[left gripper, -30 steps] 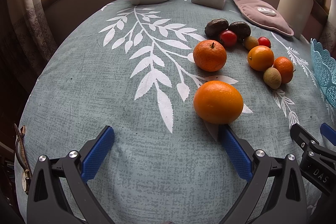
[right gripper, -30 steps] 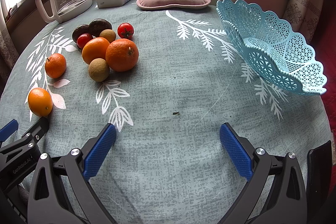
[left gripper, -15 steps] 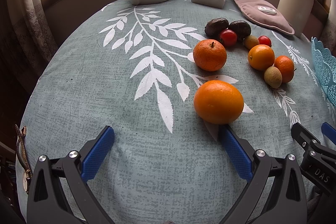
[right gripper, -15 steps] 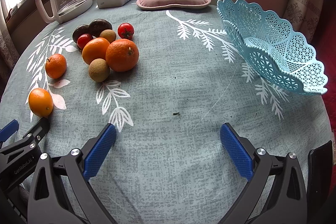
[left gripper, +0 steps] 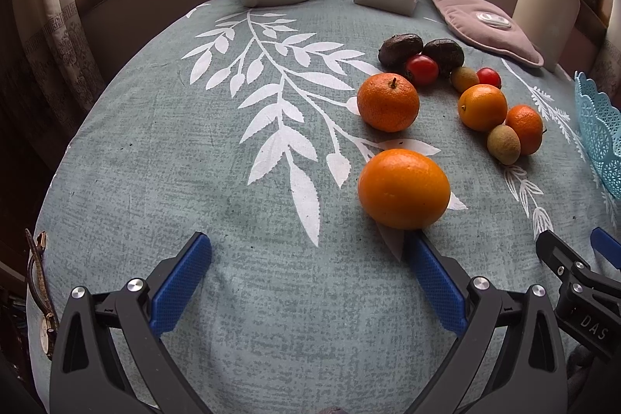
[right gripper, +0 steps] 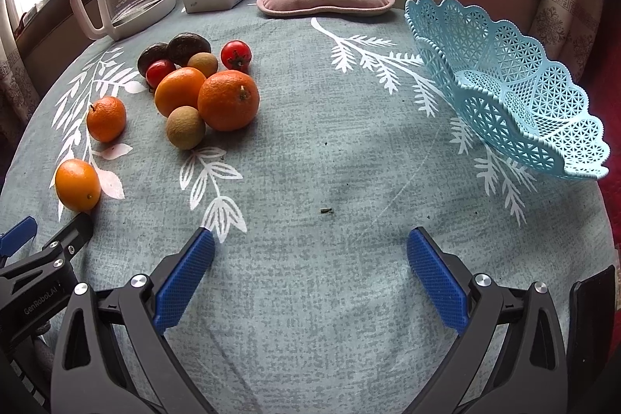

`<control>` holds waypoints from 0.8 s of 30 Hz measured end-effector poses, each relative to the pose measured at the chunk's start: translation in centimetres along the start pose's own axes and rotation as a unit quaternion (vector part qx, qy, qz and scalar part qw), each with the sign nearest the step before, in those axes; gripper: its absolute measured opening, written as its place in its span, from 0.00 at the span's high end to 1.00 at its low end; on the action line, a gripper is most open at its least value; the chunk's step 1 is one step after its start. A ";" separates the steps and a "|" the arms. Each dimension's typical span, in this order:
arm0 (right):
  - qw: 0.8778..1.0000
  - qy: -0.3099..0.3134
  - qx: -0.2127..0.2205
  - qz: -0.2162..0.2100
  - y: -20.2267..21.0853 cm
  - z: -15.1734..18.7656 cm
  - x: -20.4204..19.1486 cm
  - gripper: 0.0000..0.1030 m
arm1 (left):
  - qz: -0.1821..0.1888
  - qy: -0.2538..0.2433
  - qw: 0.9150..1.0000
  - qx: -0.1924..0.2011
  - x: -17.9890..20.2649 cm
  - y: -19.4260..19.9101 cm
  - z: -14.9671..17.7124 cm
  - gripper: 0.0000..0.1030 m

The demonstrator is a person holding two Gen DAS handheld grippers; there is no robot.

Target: Organize fruits

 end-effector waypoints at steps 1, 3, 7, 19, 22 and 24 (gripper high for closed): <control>1.000 0.000 0.000 0.000 0.0 0.0 0.0 0.02 | 0.001 0.000 1.000 0.000 0.0 0.0 0.0 0.05; 1.000 0.000 0.000 0.000 0.0 0.0 0.0 0.02 | 0.000 -0.001 1.000 0.000 0.0 0.0 0.0 0.05; 1.000 0.001 0.001 -0.001 0.0 0.0 -0.1 0.02 | 0.002 -0.002 1.000 0.000 0.0 0.0 -0.1 0.05; 0.998 0.009 0.032 -0.058 3.9 -0.9 -0.3 0.02 | 0.012 -0.014 0.999 0.029 0.5 2.1 -0.8 0.05; 0.995 0.002 0.069 -0.068 6.2 -2.1 0.3 0.02 | 0.011 -0.021 0.999 0.047 0.8 3.9 -1.6 0.05; 0.993 -0.010 0.084 -0.079 7.2 -2.9 0.7 0.02 | 0.010 -0.027 0.998 0.060 1.0 5.1 -2.6 0.05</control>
Point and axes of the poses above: each gripper's, at about its wrist camera, not at the fingertips, and y roughly against the way its jaws point, x to its right, z to its underside, the point moved 9 cm from there along -y, roughly the way its jaws point, and after that the axes turned 3 degrees about -y, right-handed, at the moved point
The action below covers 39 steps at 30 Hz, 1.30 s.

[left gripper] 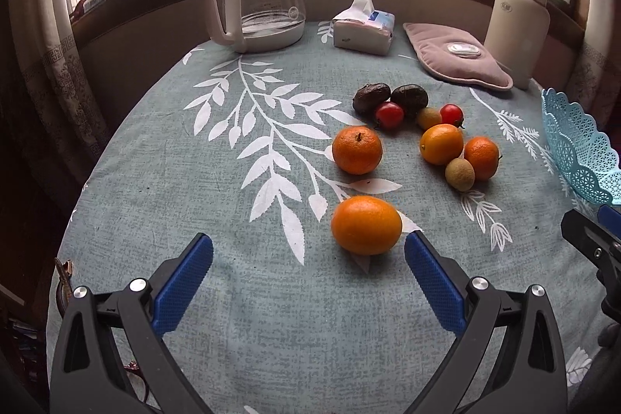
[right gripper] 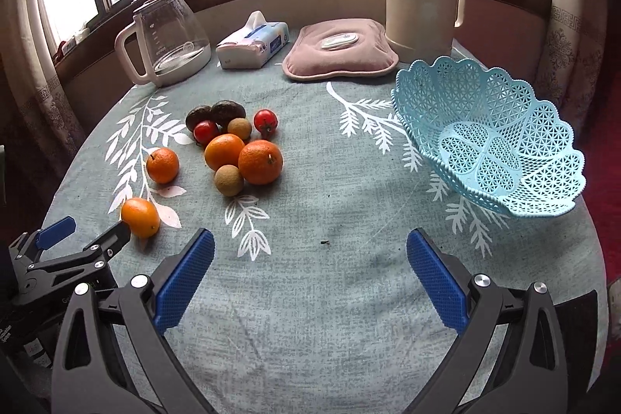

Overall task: Organize fruits
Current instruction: 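Grasp the large navel orange with the left gripper while the right gripper approaches a tangerine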

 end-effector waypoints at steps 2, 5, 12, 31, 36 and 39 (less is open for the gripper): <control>1.000 -0.010 0.012 -0.006 0.7 -1.0 0.2 0.02 | 0.002 -0.002 1.000 0.013 -0.1 1.0 -1.1 0.05; 0.999 -0.018 0.025 -0.011 1.4 -2.1 0.3 0.02 | 0.013 0.008 1.000 0.020 -0.5 1.7 -2.4 0.05; 0.999 -0.013 0.026 -0.017 1.3 -2.8 -0.7 0.02 | 0.030 0.024 0.999 0.001 -1.0 0.7 -2.0 0.05; 1.000 -0.020 -0.016 -0.011 -2.3 -2.1 -0.9 0.02 | 0.069 0.010 0.996 -0.057 1.9 -4.6 0.4 0.25; 1.000 -0.018 -0.022 -0.011 -2.9 -2.1 -1.0 0.02 | 0.091 0.009 0.994 -0.052 2.7 -4.5 0.7 0.45; 0.999 -0.017 -0.028 -0.015 -3.4 -2.2 -1.3 0.02 | 0.102 0.002 0.994 -0.043 3.3 -3.9 0.7 0.55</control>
Point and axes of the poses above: each gripper's, at about its wrist camera, not at the fingertips, and y roughly against the way its jaws point, x to its right, z to its underside, the point moved 9 cm from there along -y, roughly the way its jaws point, and after that the axes turned 3 degrees about -y, right-handed, at the moved point
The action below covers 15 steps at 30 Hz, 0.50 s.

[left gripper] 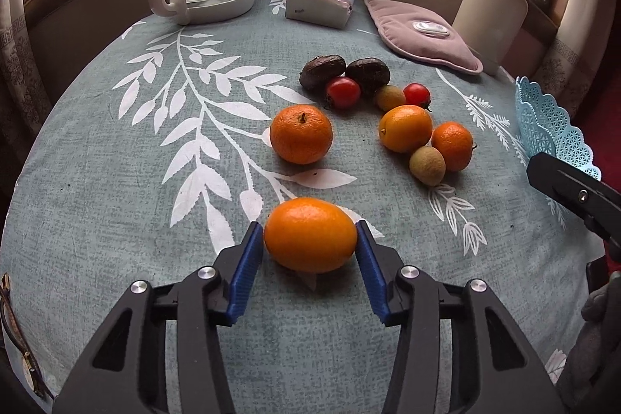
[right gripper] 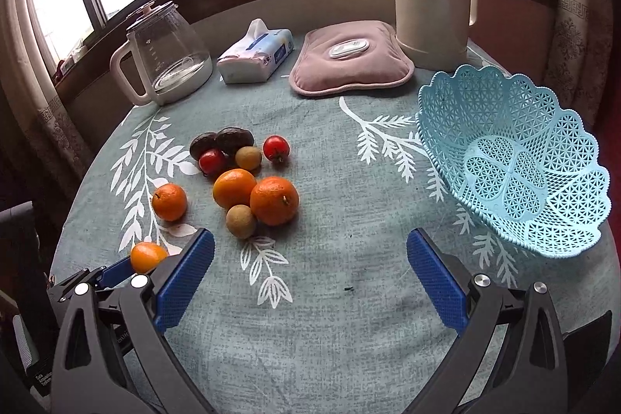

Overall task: Organize fruits
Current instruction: 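Grasp the large navel orange with the left gripper while the right gripper approaches a tangerine, then close the right gripper on a tangerine and lift it while the left holds the orange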

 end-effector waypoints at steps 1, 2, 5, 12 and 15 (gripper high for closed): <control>1.000 0.001 -0.001 -0.001 -0.1 0.0 -0.1 0.02 | -0.001 -0.003 1.000 0.003 0.1 0.1 0.0 0.55; 1.000 0.003 -0.002 -0.002 -0.2 0.0 -0.2 0.02 | 0.001 -0.005 1.000 0.004 0.2 0.2 0.1 0.55; 1.000 0.007 -0.005 -0.006 -0.6 -0.2 -0.6 0.02 | 0.005 0.000 1.000 0.006 -0.1 0.5 0.2 0.55; 1.000 0.010 -0.017 -0.019 -2.3 -1.0 -1.5 0.03 | -0.005 0.005 1.000 0.030 -1.0 2.2 -0.5 0.55; 0.999 0.018 -0.021 -0.022 -3.2 -1.5 -2.1 0.06 | -0.008 0.010 0.999 0.035 -1.5 2.6 -0.8 0.55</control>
Point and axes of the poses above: each gripper's, at about its wrist camera, not at the fingertips, and y roughly against the way its jaws point, x to its right, z to its underside, the point moved 9 cm from there along -y, roughly the way its jaws point, and after that the axes turned 3 degrees about -y, right-handed, at the moved point
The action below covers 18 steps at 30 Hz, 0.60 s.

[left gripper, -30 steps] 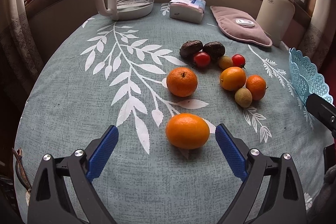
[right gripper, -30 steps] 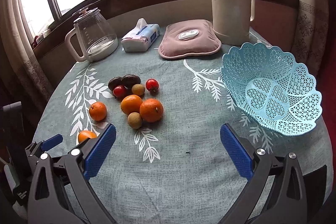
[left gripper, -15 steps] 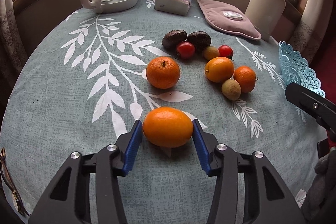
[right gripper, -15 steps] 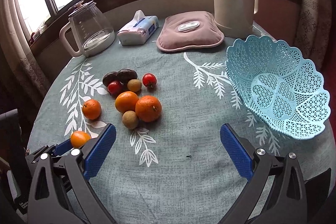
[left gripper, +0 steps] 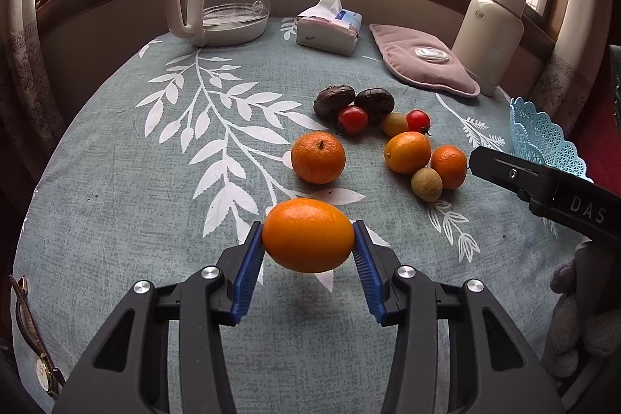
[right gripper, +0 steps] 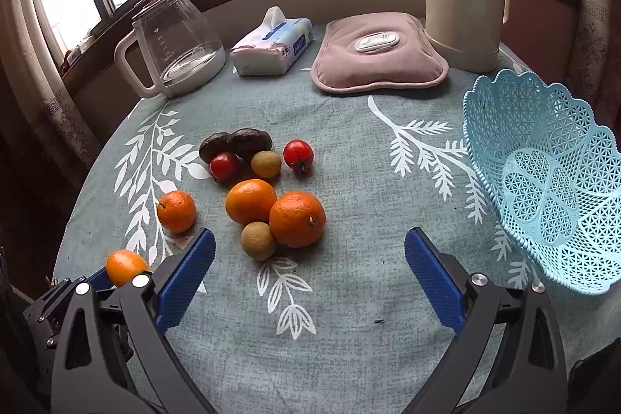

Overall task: Organize fruits
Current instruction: 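Close the right gripper on a tangerine and lift it while the left holds the orange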

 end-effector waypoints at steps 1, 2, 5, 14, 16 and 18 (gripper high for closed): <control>1.000 0.003 -0.004 -0.001 -0.4 -0.1 -0.2 0.12 | -0.001 0.001 1.000 0.000 -0.1 0.0 0.0 0.55; 1.000 0.006 -0.008 -0.002 -0.8 -0.2 -0.3 0.17 | -0.001 0.002 1.000 0.000 -0.2 0.0 0.0 0.55; 1.000 0.009 -0.020 -0.006 -2.0 -0.3 -0.7 0.24 | -0.002 0.004 1.000 -0.001 -0.5 0.0 0.1 0.55; 0.999 0.002 -0.041 -0.009 -4.0 0.0 -0.3 0.42 | -0.003 0.008 1.000 -0.001 -1.0 0.1 0.2 0.55; 0.999 -0.001 -0.039 -0.014 -4.2 -0.1 -0.3 0.42 | -0.002 0.008 1.000 -0.002 -0.9 0.1 0.2 0.55; 0.999 -0.003 -0.040 -0.018 -4.2 -0.1 -0.4 0.45 | -0.002 0.007 1.000 -0.003 -0.8 0.1 0.2 0.55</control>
Point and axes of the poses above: each gripper's, at about its wrist camera, not at the fingertips, and y roughly against the way its jaws point, x to its right, z to its underside, the point moved 9 cm from there along -y, roughly the way its jaws point, and after that the axes turned 3 degrees about -y, right-handed, at the moved point
